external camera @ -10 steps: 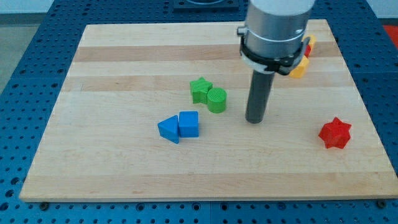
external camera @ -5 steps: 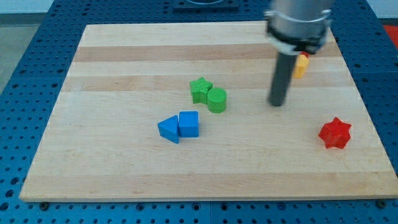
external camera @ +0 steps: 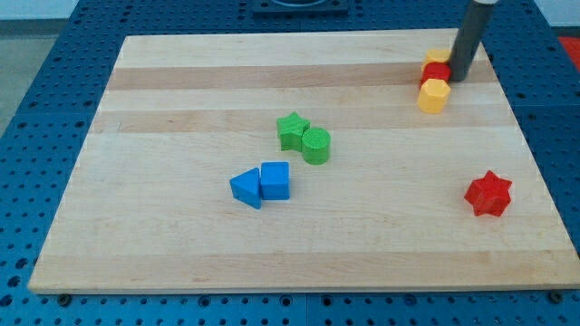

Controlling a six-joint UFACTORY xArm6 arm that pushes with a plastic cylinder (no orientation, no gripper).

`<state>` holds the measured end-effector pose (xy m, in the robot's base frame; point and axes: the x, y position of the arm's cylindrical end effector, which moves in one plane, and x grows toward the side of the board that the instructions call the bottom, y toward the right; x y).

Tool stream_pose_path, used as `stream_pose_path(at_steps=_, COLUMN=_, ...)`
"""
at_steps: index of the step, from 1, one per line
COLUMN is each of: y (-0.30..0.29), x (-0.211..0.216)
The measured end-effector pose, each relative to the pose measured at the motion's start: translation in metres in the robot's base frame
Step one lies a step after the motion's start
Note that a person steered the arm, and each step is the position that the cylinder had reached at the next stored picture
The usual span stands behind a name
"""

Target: Place the red circle to the left side

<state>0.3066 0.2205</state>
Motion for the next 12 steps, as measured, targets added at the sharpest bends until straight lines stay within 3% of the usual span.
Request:
stream_pose_path(at_steps=2, y=-0.075, x=0.0)
stream_pose_path(at_steps=4, y=-0.022, x=0.0)
stream_pose_path(at_steps=5, y=-0.023, x=0.007)
stream_pose_path(at_steps=8, y=-0.088, x=0.035)
stream_pose_path(at_steps=12, y=-0.315, x=0.034)
